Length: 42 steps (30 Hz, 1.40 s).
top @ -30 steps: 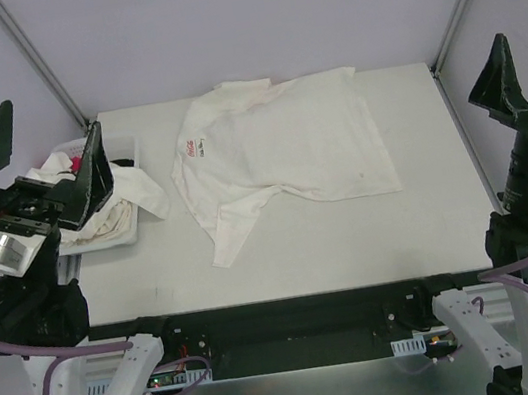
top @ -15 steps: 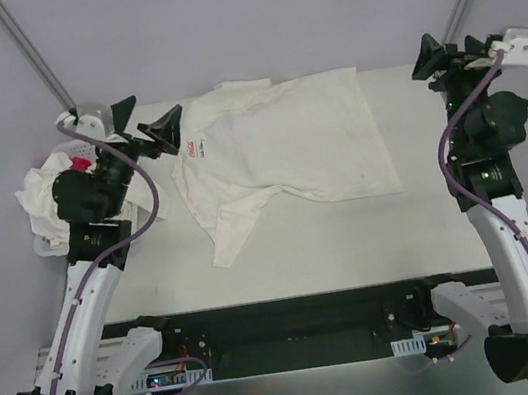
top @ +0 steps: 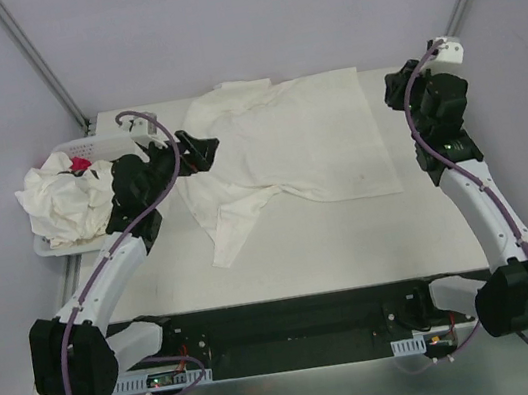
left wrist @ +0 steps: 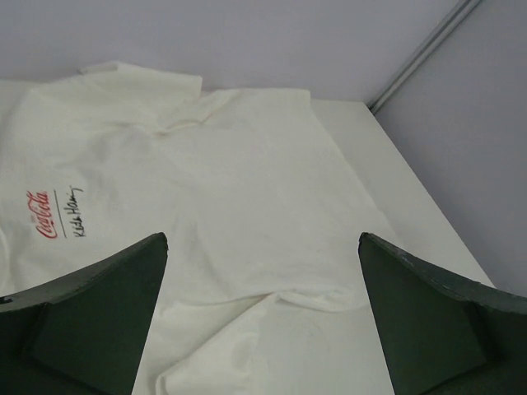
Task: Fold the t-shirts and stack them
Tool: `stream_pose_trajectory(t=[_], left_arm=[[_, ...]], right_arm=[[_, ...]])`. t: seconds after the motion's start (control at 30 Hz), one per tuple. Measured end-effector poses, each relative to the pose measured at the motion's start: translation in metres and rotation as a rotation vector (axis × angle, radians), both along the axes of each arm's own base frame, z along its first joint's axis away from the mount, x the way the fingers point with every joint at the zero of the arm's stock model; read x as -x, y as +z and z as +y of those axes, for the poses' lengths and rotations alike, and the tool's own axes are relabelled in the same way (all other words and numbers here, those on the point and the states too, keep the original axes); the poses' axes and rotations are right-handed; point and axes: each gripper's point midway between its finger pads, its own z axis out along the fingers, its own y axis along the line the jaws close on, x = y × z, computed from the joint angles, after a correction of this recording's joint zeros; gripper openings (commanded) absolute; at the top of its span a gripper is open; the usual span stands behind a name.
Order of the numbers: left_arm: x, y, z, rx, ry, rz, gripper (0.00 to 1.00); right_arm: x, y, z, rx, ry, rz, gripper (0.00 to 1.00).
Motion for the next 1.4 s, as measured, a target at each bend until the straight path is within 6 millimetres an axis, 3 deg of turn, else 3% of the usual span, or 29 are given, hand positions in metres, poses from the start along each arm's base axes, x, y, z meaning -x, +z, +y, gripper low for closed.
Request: stream_pose_trajectory(t=[0.2, 0.33, 0.47, 0.63, 0.87, 1.17, 1.4], left_arm=[[-0.008, -0.057, -0.02, 0.054, -0.054, 0.197, 0.99], [0.007, -0.099, -0.025, 0.083, -0.062, 0.326, 0.99], [0.03, -0.128, -0.034, 0.097, -0.083, 0.418, 0.99], [0.053, -0.129, -0.042, 0.121, -0.108, 0.444, 0.99], [0.051, -0.143, -0.035, 0.107, -0.046, 0.471, 0.99], [0.025, -0.18, -0.035, 0.055, 0.02, 0.574, 0.99], [0.027, -0.215, -0.04, 0.044, 0.016, 0.678, 0.98]], right_arm=[[-0.016, -0.064, 0.021, -0.049, 0.068, 0.16, 0.32], [-0.009, -0.121, 0.036, -0.071, 0.113, 0.297, 0.35], [-0.002, -0.149, 0.052, -0.085, 0.16, 0.373, 0.38], [0.0, -0.167, 0.069, -0.099, 0.205, 0.421, 0.39], [-0.003, -0.197, 0.085, -0.114, 0.24, 0.504, 0.39], [-0.001, -0.193, 0.086, -0.121, 0.243, 0.498, 0.39], [0.0, -0.181, 0.085, -0.122, 0.241, 0.468, 0.39]])
